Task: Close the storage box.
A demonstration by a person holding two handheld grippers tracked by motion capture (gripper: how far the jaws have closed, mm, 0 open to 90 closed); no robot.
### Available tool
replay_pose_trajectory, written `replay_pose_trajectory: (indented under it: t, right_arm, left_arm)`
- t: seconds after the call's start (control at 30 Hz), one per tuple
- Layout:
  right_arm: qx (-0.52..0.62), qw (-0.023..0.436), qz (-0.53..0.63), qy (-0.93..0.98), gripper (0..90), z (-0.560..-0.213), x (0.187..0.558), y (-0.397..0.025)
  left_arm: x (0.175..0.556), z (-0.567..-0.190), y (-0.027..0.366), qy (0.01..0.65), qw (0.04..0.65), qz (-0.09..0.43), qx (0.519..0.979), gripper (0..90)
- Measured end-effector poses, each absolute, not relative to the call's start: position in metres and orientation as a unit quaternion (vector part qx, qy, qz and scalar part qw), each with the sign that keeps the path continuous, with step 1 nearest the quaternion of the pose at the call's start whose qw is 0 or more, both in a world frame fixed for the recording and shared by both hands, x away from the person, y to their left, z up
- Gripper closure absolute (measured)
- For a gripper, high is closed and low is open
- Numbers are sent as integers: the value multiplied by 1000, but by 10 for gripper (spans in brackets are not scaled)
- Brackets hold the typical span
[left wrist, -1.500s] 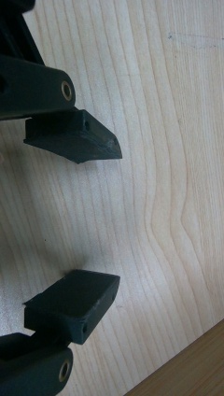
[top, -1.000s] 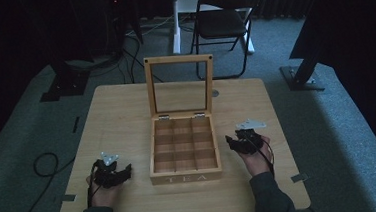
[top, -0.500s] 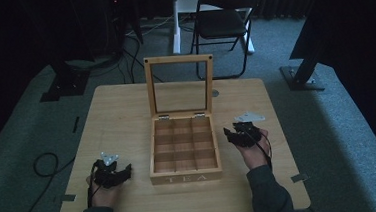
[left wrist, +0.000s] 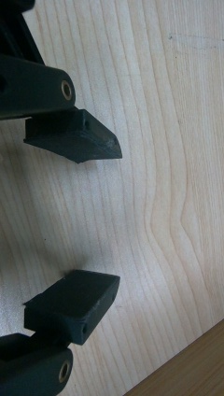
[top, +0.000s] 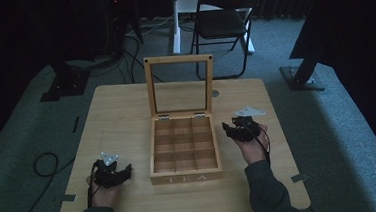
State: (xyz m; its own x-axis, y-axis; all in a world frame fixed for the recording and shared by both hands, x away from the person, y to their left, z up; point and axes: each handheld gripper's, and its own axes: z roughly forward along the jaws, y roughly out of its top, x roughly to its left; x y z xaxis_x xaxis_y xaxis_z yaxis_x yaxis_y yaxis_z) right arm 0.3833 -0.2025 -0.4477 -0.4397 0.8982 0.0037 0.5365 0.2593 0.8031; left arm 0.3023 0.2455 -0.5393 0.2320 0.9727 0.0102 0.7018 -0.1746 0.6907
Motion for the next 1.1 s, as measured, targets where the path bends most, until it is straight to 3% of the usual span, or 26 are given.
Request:
replay_pose_trajectory:
  t: [0.37, 1.1]
  right_arm:
    - [460, 245, 377, 765, 477, -437, 396, -191]
    - [473, 239, 394, 751, 491, -423, 428, -197]
  left_arm:
    - [302, -539, 246, 573, 290, 235, 729, 340]
    - [302, -539, 245, 574, 289, 235, 729, 340]
